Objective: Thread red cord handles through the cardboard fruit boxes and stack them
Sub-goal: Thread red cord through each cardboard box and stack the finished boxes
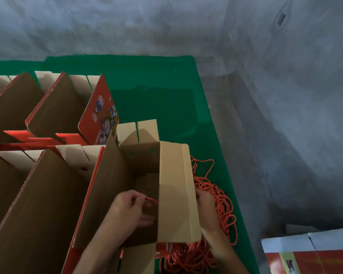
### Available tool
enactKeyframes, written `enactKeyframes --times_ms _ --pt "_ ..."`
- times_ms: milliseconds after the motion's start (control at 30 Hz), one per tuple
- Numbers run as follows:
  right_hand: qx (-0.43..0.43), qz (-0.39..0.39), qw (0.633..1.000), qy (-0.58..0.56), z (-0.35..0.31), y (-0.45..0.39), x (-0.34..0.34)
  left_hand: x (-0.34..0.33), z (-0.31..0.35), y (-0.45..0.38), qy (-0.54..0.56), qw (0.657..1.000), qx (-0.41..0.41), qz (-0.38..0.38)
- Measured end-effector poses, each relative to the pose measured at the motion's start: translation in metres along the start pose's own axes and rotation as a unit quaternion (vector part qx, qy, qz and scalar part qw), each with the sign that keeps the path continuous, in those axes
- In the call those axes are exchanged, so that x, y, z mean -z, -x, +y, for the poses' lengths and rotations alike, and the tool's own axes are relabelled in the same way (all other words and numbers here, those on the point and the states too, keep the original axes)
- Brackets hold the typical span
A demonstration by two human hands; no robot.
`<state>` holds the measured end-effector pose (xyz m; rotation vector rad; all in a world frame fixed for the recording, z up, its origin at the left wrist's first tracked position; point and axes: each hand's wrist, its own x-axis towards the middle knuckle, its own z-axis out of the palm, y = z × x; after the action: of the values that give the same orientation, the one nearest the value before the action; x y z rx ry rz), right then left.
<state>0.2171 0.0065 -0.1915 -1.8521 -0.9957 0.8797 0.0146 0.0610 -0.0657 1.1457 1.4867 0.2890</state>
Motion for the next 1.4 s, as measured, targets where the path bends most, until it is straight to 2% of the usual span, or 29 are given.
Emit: enactKeyframes --times_ms 33,100,200,267,367,467,500,600,667,800,867,900,967,1033,1067,1100,1133,1167,1200,1233,1267,1300,1333,1367,1400 --pt "-0.001 0.036 0.998 0.048 0.002 -0.014 0.001 0.003 -0.001 0.001 -0.069 0.997 -0.039 0.024" --pt "-0.012 0.103 0.976 0.192 0.014 -0.050 0.006 0.010 0.001 0.007 -0.208 0.964 -0.142 0.086" --pt "-0.065 0.076 0.946 0.308 0.026 -0.103 0.016 0.024 0.008 0.007 -0.280 0.903 -0.270 0.182" --pt "-0.080 0.036 0.931 0.353 0.032 -0.126 0.021 0.034 0.012 0.001 -0.332 0.873 -0.286 0.213" --pt "-0.110 -0.022 0.904 0.412 0.038 -0.148 0.024 0.041 0.018 -0.001 -0.365 0.859 -0.286 0.217" --pt "-0.093 -0.019 0.890 0.447 0.042 -0.156 0.019 0.044 0.017 0.004 -0.402 0.815 -0.342 0.238" --pt "-0.098 -0.010 0.892 0.440 0.041 -0.156 0.018 0.045 0.016 0.005 -0.413 0.808 -0.341 0.247" --pt "-0.111 0.013 0.902 0.416 0.042 -0.155 0.018 0.053 0.015 0.006 -0.387 0.835 -0.298 0.254" --pt "-0.103 0.025 0.913 0.394 0.035 -0.150 0.017 0.061 0.020 0.004 -0.368 0.835 -0.307 0.270" --pt "-0.023 0.089 0.965 0.247 0.001 -0.138 0.008 0.082 0.041 -0.016 -0.364 0.830 -0.330 0.265" --pt "0.017 0.114 0.982 0.149 -0.024 -0.132 0.004 0.086 0.053 -0.031 -0.403 0.831 -0.290 0.251" --pt "0.032 0.114 0.988 0.096 -0.034 -0.127 0.004 0.086 0.061 -0.037 -0.433 0.827 -0.264 0.245" --pt "0.038 0.102 0.993 0.035 -0.047 -0.111 0.004 0.083 0.075 -0.044 -0.508 0.795 -0.238 0.232" --pt "-0.008 0.072 0.995 -0.066 -0.056 -0.102 0.010 0.082 0.084 -0.049 -0.544 0.779 -0.250 0.187" --pt "-0.038 0.009 0.989 -0.145 -0.058 -0.107 0.015 0.085 0.091 -0.050 -0.524 0.792 -0.267 0.164" --pt "-0.049 -0.131 0.958 -0.252 -0.064 -0.110 0.019 0.090 0.097 -0.050 -0.478 0.816 -0.289 0.146" --pt "-0.018 -0.281 0.898 -0.337 -0.067 -0.114 0.022 0.095 0.103 -0.049 -0.415 0.847 -0.306 0.129" --pt "0.131 -0.280 0.870 -0.384 -0.067 -0.112 0.030 0.098 0.110 -0.047 -0.334 0.881 -0.315 0.113" --pt "0.146 -0.368 0.775 -0.493 -0.060 -0.120 0.038 0.101 0.117 -0.044 -0.244 0.911 -0.316 0.105" --pt "0.134 -0.432 0.697 -0.556 -0.058 -0.123 0.046 0.102 0.123 -0.042 -0.159 0.930 -0.312 0.109" --pt "0.128 -0.405 0.679 -0.598 -0.055 -0.114 0.051 0.103 0.131 -0.040 -0.086 0.940 -0.307 0.119" --pt "0.097 -0.314 0.717 -0.614 -0.052 -0.101 0.057 0.103 0.138 -0.039 -0.019 0.945 -0.301 0.128" --pt "0.023 -0.181 0.802 -0.570 -0.052 -0.093 0.062 0.102 0.145 -0.038 0.045 0.946 -0.293 0.133" --pt "0.001 -0.075 0.876 -0.477 -0.045 -0.085 0.054 0.101 0.149 -0.038 0.107 0.946 -0.280 0.126" --pt "-0.071 -0.035 0.888 -0.453 -0.034 -0.081 0.060 0.099 0.152 -0.036 0.159 0.945 -0.265 0.106"
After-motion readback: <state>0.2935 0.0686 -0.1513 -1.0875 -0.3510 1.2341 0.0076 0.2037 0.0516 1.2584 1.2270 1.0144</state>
